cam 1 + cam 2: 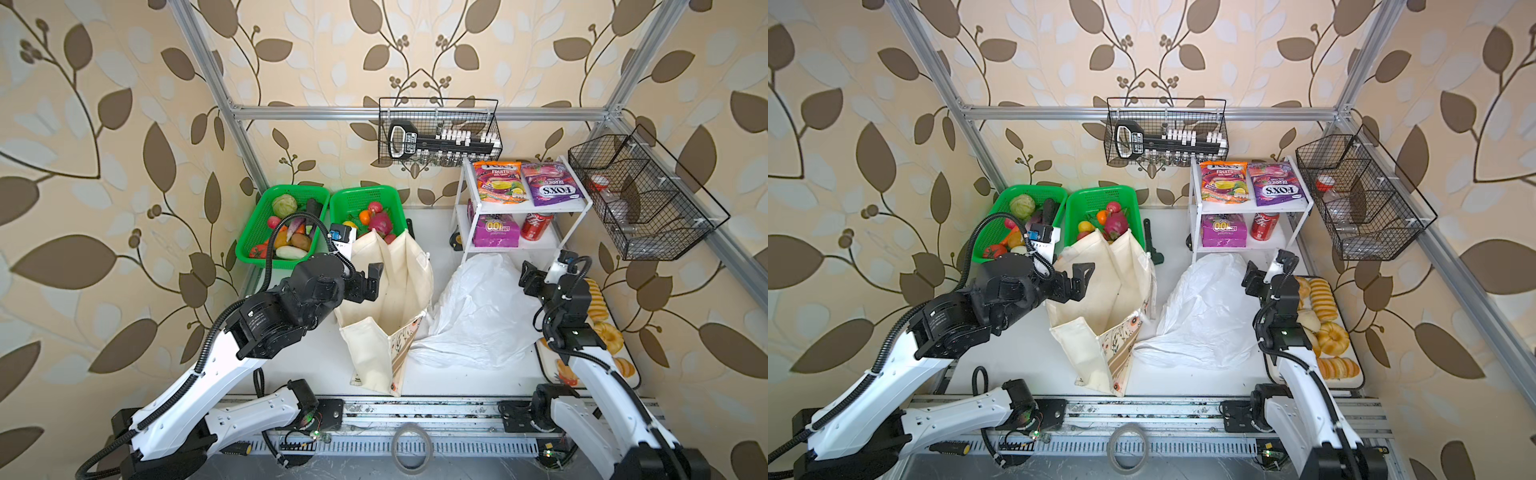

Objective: Place the mixed food into the grocery bags and tie them
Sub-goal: 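Reach the right gripper into the shelf and grasp the red Coke can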

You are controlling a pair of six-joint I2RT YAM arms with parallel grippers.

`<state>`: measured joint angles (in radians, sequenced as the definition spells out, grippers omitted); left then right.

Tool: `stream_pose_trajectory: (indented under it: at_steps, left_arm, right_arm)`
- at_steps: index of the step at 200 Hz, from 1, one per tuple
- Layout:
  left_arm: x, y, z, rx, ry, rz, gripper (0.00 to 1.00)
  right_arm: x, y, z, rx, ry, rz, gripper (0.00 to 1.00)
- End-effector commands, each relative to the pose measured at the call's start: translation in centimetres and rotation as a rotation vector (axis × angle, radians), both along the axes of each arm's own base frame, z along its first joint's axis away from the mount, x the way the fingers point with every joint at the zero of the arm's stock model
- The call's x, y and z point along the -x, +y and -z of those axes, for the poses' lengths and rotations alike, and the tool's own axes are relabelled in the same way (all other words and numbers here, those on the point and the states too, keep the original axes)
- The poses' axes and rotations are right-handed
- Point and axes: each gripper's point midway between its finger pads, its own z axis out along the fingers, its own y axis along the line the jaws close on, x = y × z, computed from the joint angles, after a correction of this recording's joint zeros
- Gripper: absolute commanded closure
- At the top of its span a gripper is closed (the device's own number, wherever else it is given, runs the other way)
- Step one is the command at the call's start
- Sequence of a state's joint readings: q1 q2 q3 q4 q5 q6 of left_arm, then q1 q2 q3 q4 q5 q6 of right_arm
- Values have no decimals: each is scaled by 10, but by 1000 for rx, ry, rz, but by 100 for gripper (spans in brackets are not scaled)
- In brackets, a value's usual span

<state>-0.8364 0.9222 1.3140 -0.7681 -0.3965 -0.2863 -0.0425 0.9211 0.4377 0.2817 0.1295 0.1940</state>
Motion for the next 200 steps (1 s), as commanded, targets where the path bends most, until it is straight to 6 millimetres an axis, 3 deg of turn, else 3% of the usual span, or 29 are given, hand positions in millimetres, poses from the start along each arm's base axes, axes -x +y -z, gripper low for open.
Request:
stream_pose_trajectory:
  at_steps: [1,48,96,127,200]
  left_arm:
    - [0,3,-13,28,-53,2,1]
    - [4,13,-15,20,-68,-17,1]
    - [5,19,-15,11,-73,-36,1]
    - [7,29,-20,9,-88,-66,1]
    - [13,44,-30,20,-119,-101,1]
  right_arm:
    - [-27,0,-59,186,-248,-30,32]
    - [-55,-22,-67,271,-314,27,34]
    - [-79,-22,-66,340,-338,-35,34]
    - [-92,-34,-62,351,-317,-15,30]
    - [-114,-34,-46,355,-333,-62,24]
